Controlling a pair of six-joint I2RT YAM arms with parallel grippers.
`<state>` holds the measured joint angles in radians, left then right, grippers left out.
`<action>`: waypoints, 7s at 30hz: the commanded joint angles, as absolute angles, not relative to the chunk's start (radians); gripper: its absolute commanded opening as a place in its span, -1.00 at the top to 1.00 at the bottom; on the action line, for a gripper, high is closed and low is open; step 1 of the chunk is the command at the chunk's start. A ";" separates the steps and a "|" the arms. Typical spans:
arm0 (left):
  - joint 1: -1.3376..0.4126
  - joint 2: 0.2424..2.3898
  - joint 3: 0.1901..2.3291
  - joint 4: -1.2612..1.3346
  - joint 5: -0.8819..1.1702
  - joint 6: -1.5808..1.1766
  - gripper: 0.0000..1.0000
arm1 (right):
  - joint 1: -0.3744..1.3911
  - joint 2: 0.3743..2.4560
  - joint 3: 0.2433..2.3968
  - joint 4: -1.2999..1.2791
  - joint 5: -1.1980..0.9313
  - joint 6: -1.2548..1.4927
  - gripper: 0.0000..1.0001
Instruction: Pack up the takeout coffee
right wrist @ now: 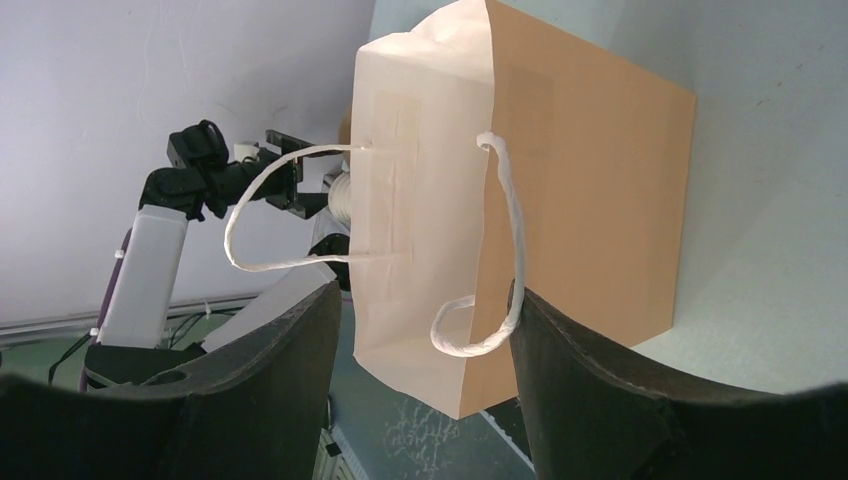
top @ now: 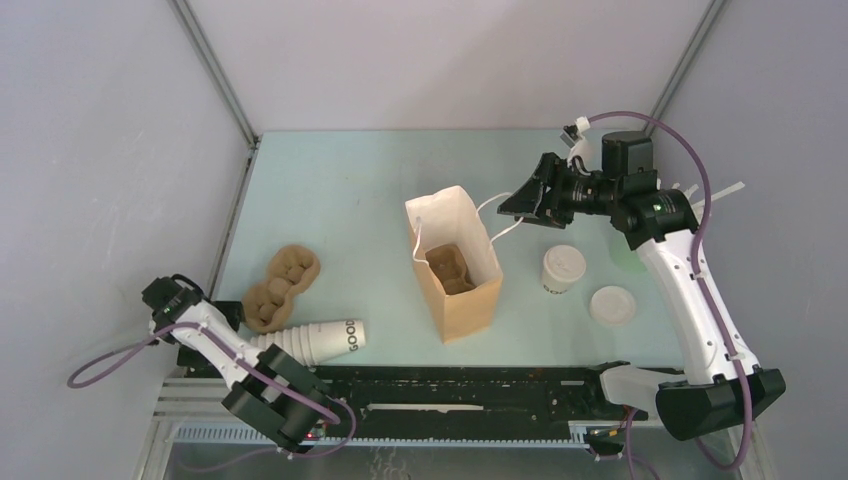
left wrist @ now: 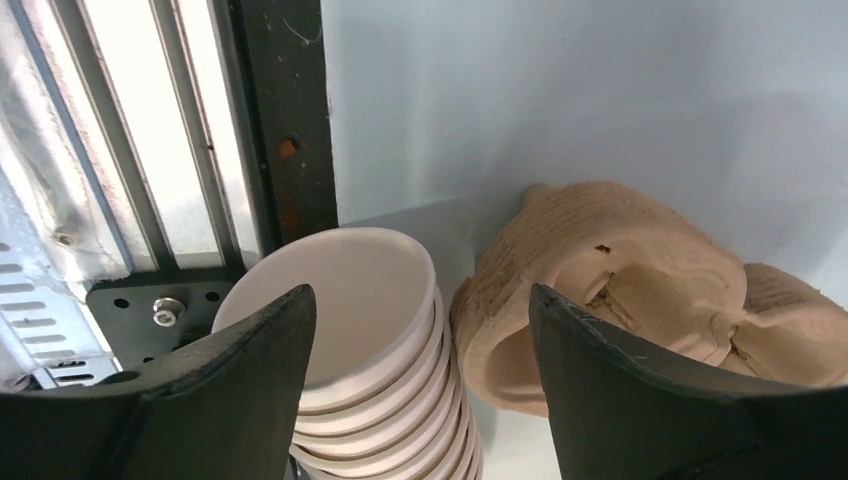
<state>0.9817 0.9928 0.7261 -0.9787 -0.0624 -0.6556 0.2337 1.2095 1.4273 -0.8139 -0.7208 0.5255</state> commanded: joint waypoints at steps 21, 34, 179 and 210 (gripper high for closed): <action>0.732 0.808 0.660 -1.049 0.163 -0.563 -0.01 | 0.276 1.257 1.454 -0.771 -0.738 0.532 -0.38; 0.715 0.795 0.646 -1.025 0.243 -0.552 0.99 | 0.292 1.261 1.456 -0.786 -0.723 0.533 -0.35; 0.111 0.965 1.104 -1.169 0.244 -0.512 1.00 | 1.181 1.722 1.172 -0.144 -0.174 -0.253 -0.37; -0.023 0.894 1.199 -1.284 0.297 -0.660 1.00 | 1.174 2.086 1.447 0.423 -0.213 0.051 -0.38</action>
